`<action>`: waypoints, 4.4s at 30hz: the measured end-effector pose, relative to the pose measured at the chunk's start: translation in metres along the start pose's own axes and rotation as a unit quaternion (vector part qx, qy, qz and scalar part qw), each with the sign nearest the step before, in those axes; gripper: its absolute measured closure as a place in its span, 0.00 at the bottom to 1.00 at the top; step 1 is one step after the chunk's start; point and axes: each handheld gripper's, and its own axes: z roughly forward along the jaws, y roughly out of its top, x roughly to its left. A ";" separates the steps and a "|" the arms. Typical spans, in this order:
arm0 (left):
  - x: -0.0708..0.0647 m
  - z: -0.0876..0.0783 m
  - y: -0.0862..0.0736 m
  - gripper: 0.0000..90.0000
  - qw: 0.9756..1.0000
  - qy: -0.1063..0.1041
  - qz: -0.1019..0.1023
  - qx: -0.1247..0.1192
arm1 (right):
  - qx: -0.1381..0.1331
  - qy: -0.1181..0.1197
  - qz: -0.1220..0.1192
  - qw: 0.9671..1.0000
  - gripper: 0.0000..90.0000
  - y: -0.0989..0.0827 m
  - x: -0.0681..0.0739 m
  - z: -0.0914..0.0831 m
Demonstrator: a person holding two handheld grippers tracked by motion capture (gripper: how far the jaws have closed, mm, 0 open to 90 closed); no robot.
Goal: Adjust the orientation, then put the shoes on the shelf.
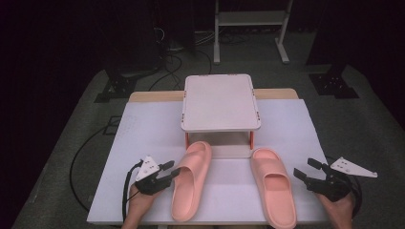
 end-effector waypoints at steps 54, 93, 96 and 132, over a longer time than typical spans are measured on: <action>-0.023 0.020 0.001 0.71 0.999 0.031 0.009 0.017 | 0.076 0.022 -0.097 0.992 0.58 -0.006 0.039 0.030; -0.012 -0.002 0.005 0.87 0.999 -0.012 -0.040 -0.028 | 0.052 0.005 -0.091 0.995 0.88 0.004 0.035 0.016; -0.011 -0.003 0.006 0.88 0.999 -0.015 -0.045 -0.027 | 0.051 0.007 -0.092 0.994 0.88 0.005 0.037 0.016; -0.009 -0.036 0.024 0.89 0.995 -0.020 -0.054 -0.075 | 0.005 0.053 -0.085 0.995 0.91 0.026 0.054 0.009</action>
